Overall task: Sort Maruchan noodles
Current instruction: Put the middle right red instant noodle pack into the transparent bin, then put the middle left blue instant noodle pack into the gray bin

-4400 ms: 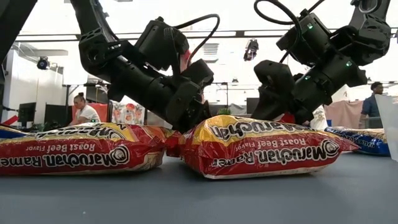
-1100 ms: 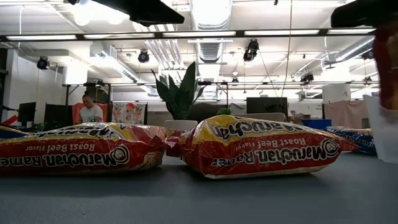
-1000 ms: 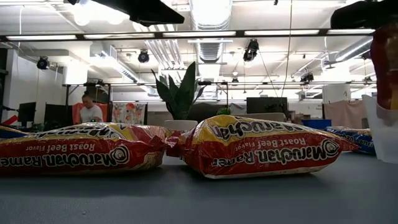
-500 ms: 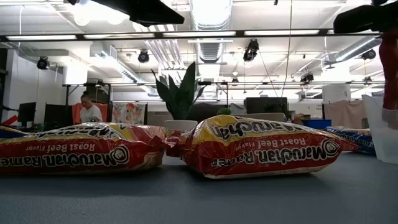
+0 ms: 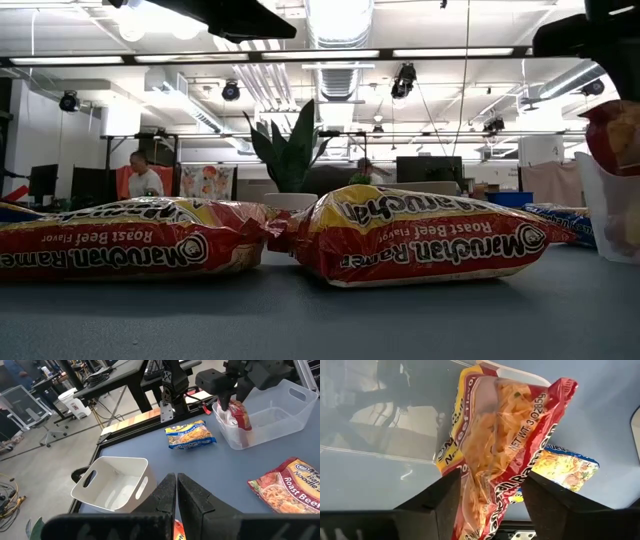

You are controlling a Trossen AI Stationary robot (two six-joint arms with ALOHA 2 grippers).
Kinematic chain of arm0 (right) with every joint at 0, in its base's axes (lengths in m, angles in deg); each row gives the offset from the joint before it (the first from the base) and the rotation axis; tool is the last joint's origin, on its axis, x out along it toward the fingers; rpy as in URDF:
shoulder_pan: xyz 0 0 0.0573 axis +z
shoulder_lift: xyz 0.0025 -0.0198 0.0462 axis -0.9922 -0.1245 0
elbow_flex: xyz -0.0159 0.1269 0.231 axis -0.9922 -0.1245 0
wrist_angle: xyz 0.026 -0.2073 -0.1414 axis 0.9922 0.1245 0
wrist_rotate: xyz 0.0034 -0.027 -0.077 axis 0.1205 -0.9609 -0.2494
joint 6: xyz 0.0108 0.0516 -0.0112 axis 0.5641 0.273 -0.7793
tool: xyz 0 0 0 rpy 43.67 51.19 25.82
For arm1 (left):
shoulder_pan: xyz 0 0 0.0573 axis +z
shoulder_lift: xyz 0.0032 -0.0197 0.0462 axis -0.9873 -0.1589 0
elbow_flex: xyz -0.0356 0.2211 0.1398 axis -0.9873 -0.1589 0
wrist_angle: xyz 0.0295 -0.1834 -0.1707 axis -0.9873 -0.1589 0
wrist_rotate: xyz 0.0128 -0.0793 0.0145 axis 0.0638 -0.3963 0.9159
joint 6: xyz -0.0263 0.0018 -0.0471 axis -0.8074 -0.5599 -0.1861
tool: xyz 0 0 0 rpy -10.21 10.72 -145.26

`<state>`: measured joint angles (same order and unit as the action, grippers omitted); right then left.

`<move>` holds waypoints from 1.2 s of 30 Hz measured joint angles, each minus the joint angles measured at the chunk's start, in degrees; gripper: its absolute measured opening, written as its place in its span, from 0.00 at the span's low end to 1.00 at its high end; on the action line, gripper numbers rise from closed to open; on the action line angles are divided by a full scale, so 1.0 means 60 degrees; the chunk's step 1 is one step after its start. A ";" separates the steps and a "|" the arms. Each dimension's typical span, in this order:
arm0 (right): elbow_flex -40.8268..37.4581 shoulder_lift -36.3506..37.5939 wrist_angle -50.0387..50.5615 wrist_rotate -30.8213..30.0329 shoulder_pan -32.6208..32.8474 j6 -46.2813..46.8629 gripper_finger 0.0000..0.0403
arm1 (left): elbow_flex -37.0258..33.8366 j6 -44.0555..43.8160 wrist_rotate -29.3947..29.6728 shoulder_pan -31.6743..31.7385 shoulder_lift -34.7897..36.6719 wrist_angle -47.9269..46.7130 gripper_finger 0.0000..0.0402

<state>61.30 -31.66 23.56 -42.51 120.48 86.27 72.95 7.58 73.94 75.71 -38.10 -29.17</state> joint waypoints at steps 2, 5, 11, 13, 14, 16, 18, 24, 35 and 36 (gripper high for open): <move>0.0000 0.0049 0.0048 0.0000 0.0000 -0.0003 0.49 | 0.0000 -0.0001 0.0000 0.0000 0.0000 0.0000 0.00; 0.0008 0.0202 0.0103 -0.0022 -0.0004 0.0004 0.49 | 0.0000 0.0000 0.0000 0.0000 0.0000 0.0000 0.00; 0.0342 0.0428 0.0306 -0.0234 -0.0004 0.0099 0.48 | 0.0000 0.0000 0.0000 0.0000 0.0000 0.0004 0.00; 0.0565 0.0463 0.0472 -0.0400 -0.0005 0.0258 0.48 | 0.0000 -0.0003 0.0000 0.0000 0.0000 0.0007 0.00; 0.0672 0.0498 0.0555 -0.0558 -0.0007 0.0363 0.48 | 0.0000 -0.0005 0.0000 0.0000 0.0000 0.0005 0.00; 0.0871 0.0587 0.0580 -0.0924 -0.0025 0.0584 0.48 | 0.0000 -0.0056 0.0000 0.0000 0.0000 -0.0003 0.00; 0.1034 0.0717 0.0570 -0.1479 -0.0025 0.0941 0.48 | 0.0000 -0.0127 0.0000 0.0000 0.0000 -0.0018 0.00; 0.1081 0.1423 0.0036 -0.3256 -0.0334 0.2234 0.48 | 0.0000 -0.0506 0.0000 0.0000 -0.0004 -0.0102 0.00; -0.0807 0.3661 -0.4036 -0.5377 -0.0423 0.0621 0.48 | 0.0000 -0.2351 0.2557 -0.0001 -0.0004 -0.1640 0.00; -0.1080 0.3882 -0.4505 -0.5489 -0.0430 0.0355 0.48 | 0.0000 -0.2514 0.2850 0.0000 -0.0004 -0.1909 0.00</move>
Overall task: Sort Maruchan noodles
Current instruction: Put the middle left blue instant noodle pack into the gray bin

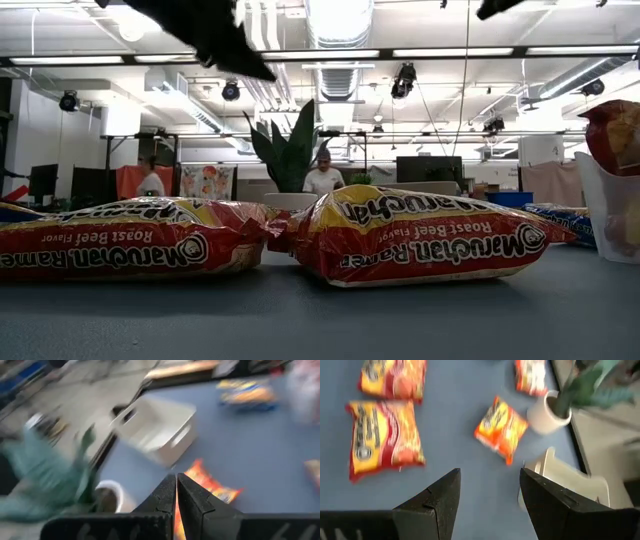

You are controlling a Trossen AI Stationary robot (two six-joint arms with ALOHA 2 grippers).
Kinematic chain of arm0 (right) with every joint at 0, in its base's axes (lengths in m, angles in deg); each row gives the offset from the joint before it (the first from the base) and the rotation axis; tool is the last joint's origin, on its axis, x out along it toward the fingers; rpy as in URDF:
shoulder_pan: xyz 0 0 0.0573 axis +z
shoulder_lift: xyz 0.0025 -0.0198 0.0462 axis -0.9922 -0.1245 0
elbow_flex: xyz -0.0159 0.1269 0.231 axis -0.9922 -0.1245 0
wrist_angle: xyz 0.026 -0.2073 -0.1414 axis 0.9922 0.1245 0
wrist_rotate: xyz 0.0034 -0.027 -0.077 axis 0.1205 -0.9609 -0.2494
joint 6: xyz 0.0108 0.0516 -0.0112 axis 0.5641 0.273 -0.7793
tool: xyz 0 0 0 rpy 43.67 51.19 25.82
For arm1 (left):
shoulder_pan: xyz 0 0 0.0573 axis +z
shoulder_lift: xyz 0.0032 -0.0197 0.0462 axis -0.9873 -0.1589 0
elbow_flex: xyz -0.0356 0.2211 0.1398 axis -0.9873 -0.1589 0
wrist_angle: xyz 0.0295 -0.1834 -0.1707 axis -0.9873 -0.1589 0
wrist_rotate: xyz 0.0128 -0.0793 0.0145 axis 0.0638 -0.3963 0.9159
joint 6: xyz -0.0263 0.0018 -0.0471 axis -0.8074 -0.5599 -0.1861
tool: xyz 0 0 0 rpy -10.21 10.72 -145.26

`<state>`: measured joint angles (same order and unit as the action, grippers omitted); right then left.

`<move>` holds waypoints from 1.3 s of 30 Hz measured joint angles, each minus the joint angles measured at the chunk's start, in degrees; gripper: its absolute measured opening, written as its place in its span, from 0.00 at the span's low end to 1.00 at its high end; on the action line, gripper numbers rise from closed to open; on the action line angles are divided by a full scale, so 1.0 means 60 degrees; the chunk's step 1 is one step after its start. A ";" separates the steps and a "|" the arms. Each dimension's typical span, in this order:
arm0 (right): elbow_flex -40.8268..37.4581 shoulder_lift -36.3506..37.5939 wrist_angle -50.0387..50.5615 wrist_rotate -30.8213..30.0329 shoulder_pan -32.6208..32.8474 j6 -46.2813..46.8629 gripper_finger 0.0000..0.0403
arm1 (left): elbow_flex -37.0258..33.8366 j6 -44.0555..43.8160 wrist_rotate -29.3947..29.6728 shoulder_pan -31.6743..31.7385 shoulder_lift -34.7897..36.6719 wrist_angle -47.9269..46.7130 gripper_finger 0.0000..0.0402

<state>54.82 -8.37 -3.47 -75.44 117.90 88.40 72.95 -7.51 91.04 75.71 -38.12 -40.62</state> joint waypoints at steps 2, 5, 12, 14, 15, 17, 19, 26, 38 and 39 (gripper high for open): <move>-0.0602 0.0429 -0.1047 -0.0046 -0.0103 -0.0586 0.48 | 0.0000 -0.0223 0.0247 0.0000 0.0000 -0.0489 0.00; -0.1635 0.1091 -0.3063 -0.0068 -0.0366 -0.1746 0.48 | 0.0000 -0.0429 0.0266 0.0000 0.0000 -0.1002 0.00; -0.3776 0.2431 -0.7555 0.1258 -0.1379 -0.4601 0.48 | 0.0000 -0.0848 0.0305 0.0018 0.0000 -0.1681 0.00; -0.4153 0.2757 -0.8317 0.1705 -0.1711 -0.5110 0.48 | 0.0003 -0.1009 0.0302 0.0026 0.0000 -0.1945 0.00; -0.4305 0.2905 -0.8603 0.1902 -0.1889 -0.5314 0.48 | 0.0034 -0.1113 0.0302 0.0029 0.0000 -0.2193 0.00; -0.4566 0.3174 -0.9112 0.2315 -0.2211 -0.5579 0.48 | 0.0170 -0.1498 0.0297 0.0029 -0.0002 -0.2756 0.00; -0.4806 0.3429 -0.9525 0.2767 -0.2512 -0.5852 0.48 | 0.0393 -0.2113 0.0299 0.0029 -0.0004 -0.3443 0.00; -0.5600 0.3935 -1.0356 0.3336 -0.3183 -0.6278 0.48 | 0.1487 -0.6659 -0.0444 0.0158 -0.0086 -0.7459 0.00; -0.6113 0.4290 -1.0921 0.3365 -0.3413 -0.7252 0.48 | 0.1534 -0.9346 -0.2218 0.0631 -0.1678 -0.9975 0.23; -0.6115 0.4337 -1.0896 0.3390 -0.3413 -0.7267 0.48 | 0.1524 -0.9428 -0.2067 0.0674 -0.1894 -1.0073 0.27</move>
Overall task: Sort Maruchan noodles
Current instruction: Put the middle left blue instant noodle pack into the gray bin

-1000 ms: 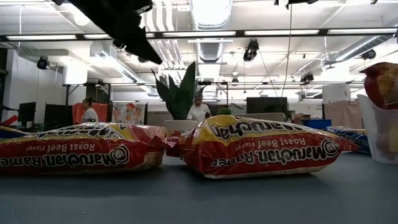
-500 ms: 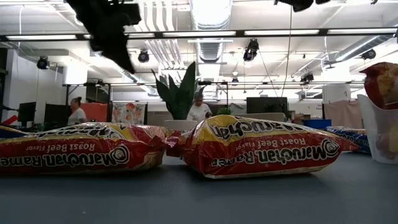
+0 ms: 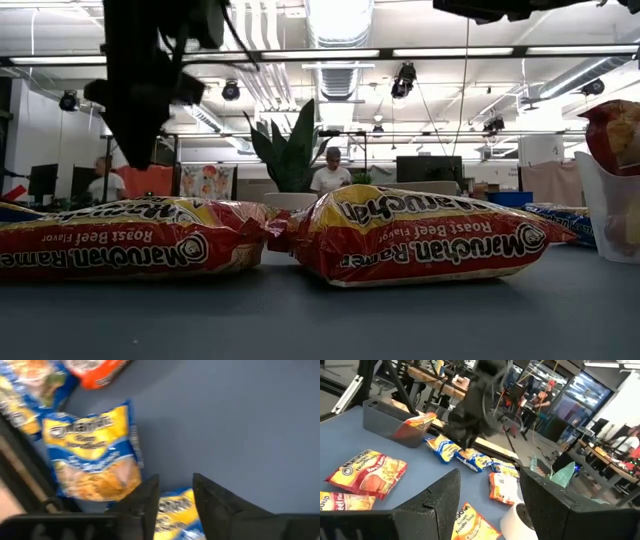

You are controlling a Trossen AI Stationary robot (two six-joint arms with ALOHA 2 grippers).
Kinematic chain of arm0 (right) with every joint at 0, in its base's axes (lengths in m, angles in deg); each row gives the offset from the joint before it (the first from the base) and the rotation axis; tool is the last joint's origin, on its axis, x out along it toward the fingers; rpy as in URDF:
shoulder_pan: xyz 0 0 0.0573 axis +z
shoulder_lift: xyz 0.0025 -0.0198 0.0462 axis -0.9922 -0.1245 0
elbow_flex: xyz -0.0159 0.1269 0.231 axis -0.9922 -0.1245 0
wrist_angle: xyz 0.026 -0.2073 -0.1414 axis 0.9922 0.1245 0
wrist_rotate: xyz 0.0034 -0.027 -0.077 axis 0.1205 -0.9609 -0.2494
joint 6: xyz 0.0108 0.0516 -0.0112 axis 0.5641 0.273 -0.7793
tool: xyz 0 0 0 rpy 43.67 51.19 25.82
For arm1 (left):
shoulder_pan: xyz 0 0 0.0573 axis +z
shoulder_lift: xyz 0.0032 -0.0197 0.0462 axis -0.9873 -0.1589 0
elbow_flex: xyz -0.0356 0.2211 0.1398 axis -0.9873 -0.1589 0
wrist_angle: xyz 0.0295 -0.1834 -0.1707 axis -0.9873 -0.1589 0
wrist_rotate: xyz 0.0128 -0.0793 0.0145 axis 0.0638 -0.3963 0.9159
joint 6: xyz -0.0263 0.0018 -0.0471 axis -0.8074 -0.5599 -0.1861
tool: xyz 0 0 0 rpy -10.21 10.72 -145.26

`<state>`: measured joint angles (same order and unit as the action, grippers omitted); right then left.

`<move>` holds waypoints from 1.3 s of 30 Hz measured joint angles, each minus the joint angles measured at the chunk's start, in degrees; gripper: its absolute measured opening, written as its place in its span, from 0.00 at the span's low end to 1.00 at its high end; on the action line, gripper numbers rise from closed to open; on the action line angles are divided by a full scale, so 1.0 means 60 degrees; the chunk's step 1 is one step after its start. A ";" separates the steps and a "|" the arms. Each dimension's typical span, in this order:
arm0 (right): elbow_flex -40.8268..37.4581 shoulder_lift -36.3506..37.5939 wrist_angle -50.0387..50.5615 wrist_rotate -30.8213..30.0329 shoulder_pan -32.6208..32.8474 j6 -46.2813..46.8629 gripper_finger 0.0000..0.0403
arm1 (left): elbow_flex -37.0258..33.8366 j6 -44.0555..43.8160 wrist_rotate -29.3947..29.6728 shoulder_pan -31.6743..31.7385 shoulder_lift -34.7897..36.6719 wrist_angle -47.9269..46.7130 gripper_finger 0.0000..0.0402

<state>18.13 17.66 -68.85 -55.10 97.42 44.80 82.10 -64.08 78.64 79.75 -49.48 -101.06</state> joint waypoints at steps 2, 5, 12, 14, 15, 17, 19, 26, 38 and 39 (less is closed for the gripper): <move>0.0000 0.0076 -0.0009 0.0222 0.0000 -0.0026 0.48 | -0.0019 -0.0055 0.0285 0.0067 -0.0464 -0.0157 0.33; 0.0000 0.0105 -0.0002 0.0479 0.0000 -0.0075 0.48 | -0.0019 0.0029 0.0608 0.0174 -0.1106 -0.0297 0.40; 0.0000 0.0105 0.0005 0.0530 0.0000 -0.0127 0.48 | -0.0023 0.0422 0.1152 0.0455 -0.2191 -0.0408 0.42; 0.0000 0.0105 0.0033 0.0536 0.0000 -0.0125 0.48 | -0.0023 0.0427 0.1490 0.0514 -0.2387 -0.0506 0.41; 0.0000 0.0105 0.0066 0.0536 0.0000 -0.0117 0.48 | -0.0027 0.0427 0.1582 0.0552 -0.2461 -0.0512 0.41; 0.0000 0.0105 0.0136 0.0537 0.0000 -0.0116 0.48 | -0.0030 0.0431 0.1636 0.0604 -0.2568 -0.0477 0.40; 0.0000 0.0108 0.0210 0.0536 0.0000 -0.0118 0.48 | -0.0055 0.0433 0.1638 0.0609 -0.2616 -0.0435 0.39; 0.0000 0.0108 0.0216 0.0536 0.0000 -0.0122 0.48 | -0.0316 0.0056 0.1617 0.0605 -0.2605 -0.0281 0.38; 0.0000 0.0119 0.0219 0.0536 0.0000 -0.0111 0.48 | -0.1186 -0.0135 0.1413 0.0656 -0.2609 0.0798 0.45; 0.0000 0.0119 0.0219 0.0536 0.0000 -0.0118 0.48 | -0.1220 -0.0080 0.1430 0.0656 -0.2607 0.0854 0.45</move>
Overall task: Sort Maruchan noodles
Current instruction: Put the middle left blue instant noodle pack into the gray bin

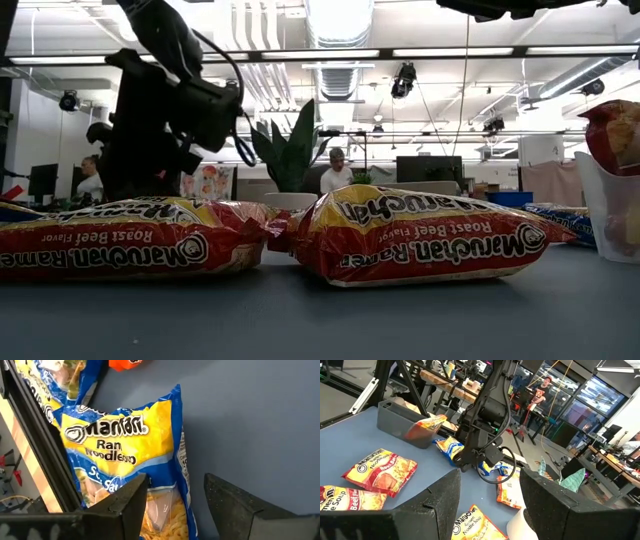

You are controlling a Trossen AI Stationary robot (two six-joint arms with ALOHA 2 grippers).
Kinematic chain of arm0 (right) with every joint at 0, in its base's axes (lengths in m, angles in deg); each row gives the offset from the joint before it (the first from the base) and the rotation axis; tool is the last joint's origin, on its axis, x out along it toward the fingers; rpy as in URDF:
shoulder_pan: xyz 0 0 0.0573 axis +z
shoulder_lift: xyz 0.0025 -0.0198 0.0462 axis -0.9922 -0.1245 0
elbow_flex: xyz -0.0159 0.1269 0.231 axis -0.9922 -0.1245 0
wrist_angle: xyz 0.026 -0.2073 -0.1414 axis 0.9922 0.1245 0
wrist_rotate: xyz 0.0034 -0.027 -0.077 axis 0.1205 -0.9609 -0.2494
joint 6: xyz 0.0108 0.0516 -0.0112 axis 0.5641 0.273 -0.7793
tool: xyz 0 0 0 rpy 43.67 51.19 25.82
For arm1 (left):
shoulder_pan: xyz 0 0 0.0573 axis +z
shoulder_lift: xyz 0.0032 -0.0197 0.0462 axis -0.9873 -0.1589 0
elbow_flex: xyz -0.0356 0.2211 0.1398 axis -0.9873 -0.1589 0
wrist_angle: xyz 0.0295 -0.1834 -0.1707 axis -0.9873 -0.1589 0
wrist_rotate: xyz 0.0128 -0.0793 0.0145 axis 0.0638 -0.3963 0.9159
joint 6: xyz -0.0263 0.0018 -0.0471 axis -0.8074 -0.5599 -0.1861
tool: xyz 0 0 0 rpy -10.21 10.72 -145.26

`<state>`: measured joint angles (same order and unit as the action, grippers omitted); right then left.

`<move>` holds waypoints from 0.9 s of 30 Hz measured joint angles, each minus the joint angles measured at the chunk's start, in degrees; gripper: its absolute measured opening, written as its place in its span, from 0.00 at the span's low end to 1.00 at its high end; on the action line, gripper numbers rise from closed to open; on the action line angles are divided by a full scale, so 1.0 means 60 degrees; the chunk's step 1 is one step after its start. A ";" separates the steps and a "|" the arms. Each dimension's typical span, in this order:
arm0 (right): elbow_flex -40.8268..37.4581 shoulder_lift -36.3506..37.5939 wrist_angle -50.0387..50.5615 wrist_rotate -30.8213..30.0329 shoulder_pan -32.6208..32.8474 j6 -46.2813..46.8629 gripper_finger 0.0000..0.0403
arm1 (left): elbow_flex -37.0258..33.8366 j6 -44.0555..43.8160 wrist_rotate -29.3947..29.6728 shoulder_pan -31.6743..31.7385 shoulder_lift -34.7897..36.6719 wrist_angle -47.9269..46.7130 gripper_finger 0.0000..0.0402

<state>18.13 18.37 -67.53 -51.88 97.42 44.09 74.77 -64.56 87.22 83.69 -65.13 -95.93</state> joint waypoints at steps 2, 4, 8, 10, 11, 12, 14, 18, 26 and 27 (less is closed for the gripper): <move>0.0000 0.0004 0.0000 0.0000 0.0000 -0.0007 0.48 | -0.0077 0.0095 0.0024 0.0000 0.0002 0.0186 0.43; 0.0000 0.0004 0.0000 0.0000 0.0000 -0.0008 0.48 | -0.0142 0.0119 0.0074 0.0000 0.0013 0.0249 0.39; 0.0000 0.0004 0.0000 0.0000 0.0000 -0.0025 0.48 | -0.0187 0.0125 0.0166 0.0000 0.0027 0.0225 0.27; 0.0000 0.0004 0.0000 -0.0004 0.0000 -0.0065 0.48 | -0.0187 0.0143 0.0220 0.0000 0.0031 0.0219 0.20; 0.0000 0.0004 0.0000 -0.0004 0.0000 -0.0066 0.48 | -0.0187 0.0200 0.0254 0.0000 0.0033 0.0219 0.17; 0.0000 0.0004 0.0000 -0.0002 0.0000 -0.0066 0.48 | -0.0187 0.0272 0.0280 0.0000 0.0038 0.0219 0.13; 0.0000 0.0004 0.0000 -0.0004 0.0000 -0.0079 0.48 | -0.0171 0.0363 0.0286 -0.0004 0.0046 0.0221 0.06; 0.0000 0.0004 0.0004 -0.0004 0.0000 -0.0084 0.48 | 0.0000 0.0661 0.0180 -0.0008 0.0070 0.0242 0.02; 0.0000 0.0011 0.0007 -0.0007 0.0000 -0.0118 0.48 | 0.1256 0.1710 -0.0739 -0.0271 0.0239 0.0477 0.00; 0.0000 0.0011 0.0012 -0.0007 0.0000 -0.0137 0.48 | 0.1449 0.1879 -0.0874 -0.0315 0.0246 0.0491 0.00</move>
<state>18.13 18.44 -67.46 -51.93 97.42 43.27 83.47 -53.28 81.97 81.79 -63.65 -92.99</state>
